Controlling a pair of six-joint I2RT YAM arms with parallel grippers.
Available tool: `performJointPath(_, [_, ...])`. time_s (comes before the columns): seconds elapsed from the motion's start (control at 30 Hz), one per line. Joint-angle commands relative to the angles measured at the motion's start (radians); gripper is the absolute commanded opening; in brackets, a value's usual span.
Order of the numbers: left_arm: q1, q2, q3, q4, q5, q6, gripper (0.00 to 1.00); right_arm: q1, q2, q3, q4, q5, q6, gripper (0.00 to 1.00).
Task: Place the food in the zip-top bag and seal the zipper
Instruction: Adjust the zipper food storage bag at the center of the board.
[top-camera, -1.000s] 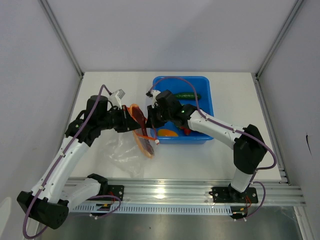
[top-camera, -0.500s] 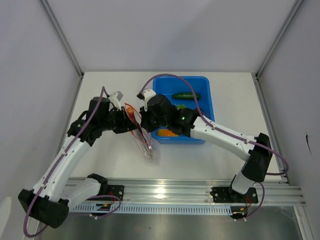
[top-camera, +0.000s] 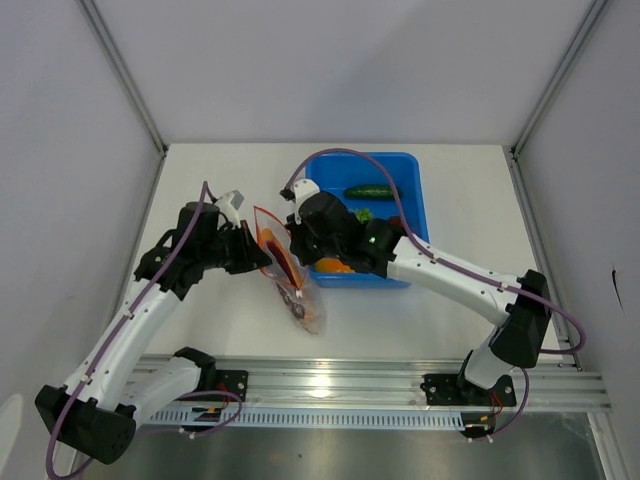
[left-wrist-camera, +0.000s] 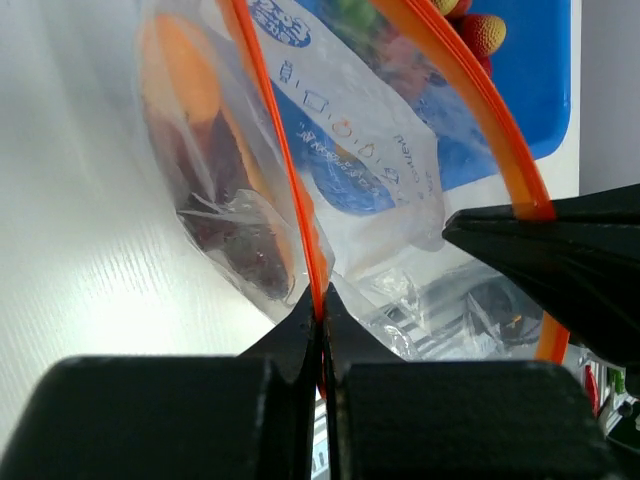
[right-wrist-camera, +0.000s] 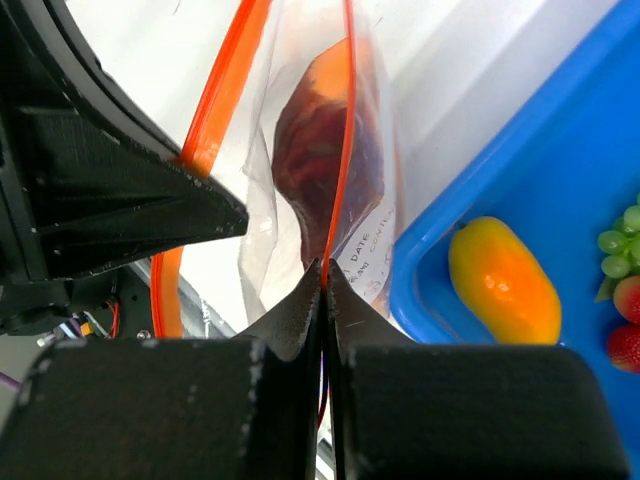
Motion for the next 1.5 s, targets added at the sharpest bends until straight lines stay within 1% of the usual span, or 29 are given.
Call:
performJointPath(0.0, [-0.004, -0.047, 0.014, 0.026, 0.005, -0.007, 0.01, 0.003, -0.029, 0.018, 0.042, 0.015, -0.018, 0.0])
performJointPath(0.17, [-0.004, -0.079, 0.078, 0.014, 0.029, -0.01, 0.01, -0.013, -0.023, 0.055, 0.01, 0.015, -0.017, 0.0])
performJointPath(0.3, [-0.004, -0.114, 0.074, 0.032, 0.044, -0.022, 0.01, -0.013, -0.009, 0.058, 0.007, 0.025, -0.004, 0.0])
performJointPath(0.43, [-0.004, -0.148, 0.069, 0.072, 0.057, -0.024, 0.0, -0.013, -0.003, 0.049, 0.028, 0.066, -0.006, 0.0])
performJointPath(0.57, [-0.004, -0.113, 0.078, 0.072, 0.069, -0.001, 0.0, -0.016, 0.009, 0.05, 0.038, 0.086, -0.014, 0.0])
performJointPath(0.67, [-0.004, -0.065, 0.101, 0.069, 0.075, -0.005, 0.01, -0.031, 0.026, 0.052, 0.03, 0.078, 0.017, 0.0])
performJointPath(0.73, [-0.004, -0.047, 0.109, 0.073, 0.081, -0.022, 0.01, -0.042, 0.034, 0.04, 0.018, 0.089, 0.042, 0.06])
performJointPath(0.77, [-0.004, -0.039, 0.11, 0.076, 0.087, -0.024, 0.01, -0.046, 0.034, 0.021, 0.039, 0.089, 0.046, 0.08])
performJointPath(0.83, [-0.004, -0.023, 0.083, 0.087, 0.077, -0.024, 0.01, -0.058, 0.04, -0.037, 0.061, 0.1, 0.057, 0.08])
performJointPath(0.93, [-0.004, -0.01, 0.04, 0.162, 0.1, -0.045, 0.01, -0.071, 0.045, -0.069, 0.048, 0.152, 0.074, 0.08])
performJointPath(1.0, [-0.004, 0.001, 0.034, 0.197, 0.145, -0.08, 0.01, -0.086, 0.04, -0.08, 0.021, 0.167, 0.074, 0.08])
performJointPath(1.03, [-0.004, 0.002, 0.031, 0.248, 0.184, -0.094, 0.01, -0.091, 0.028, -0.098, 0.016, 0.189, 0.06, 0.08])
performJointPath(1.1, [-0.004, 0.005, 0.006, 0.311, 0.218, -0.123, 0.01, -0.117, 0.014, -0.117, 0.01, 0.219, 0.043, 0.09])
performJointPath(1.13, [-0.004, 0.014, 0.017, 0.352, 0.254, -0.131, 0.01, -0.131, 0.008, -0.123, 0.002, 0.219, 0.04, 0.08])
performJointPath(1.17, [-0.004, 0.045, 0.026, 0.359, 0.273, -0.142, 0.01, -0.144, 0.0, -0.131, -0.013, 0.216, 0.031, 0.09])
performJointPath(1.2, [-0.005, 0.06, 0.04, 0.359, 0.287, -0.145, 0.01, -0.173, -0.003, -0.135, -0.019, 0.203, 0.028, 0.09])
performJointPath(1.27, [-0.005, 0.085, 0.049, 0.353, 0.301, -0.145, 0.01, -0.194, -0.016, -0.146, -0.019, 0.18, 0.011, 0.09])
performJointPath(1.33, [-0.005, 0.105, 0.064, 0.325, 0.281, -0.113, 0.01, -0.201, -0.024, -0.161, -0.001, 0.166, -0.013, 0.1])
performJointPath(1.37, [-0.005, 0.106, 0.072, 0.273, 0.243, -0.081, 0.01, -0.201, -0.029, -0.165, 0.018, 0.154, -0.024, 0.1])
performJointPath(1.47, [-0.005, 0.085, 0.098, 0.195, 0.187, -0.047, 0.01, -0.2, -0.03, -0.163, 0.048, 0.082, -0.046, 0.11])
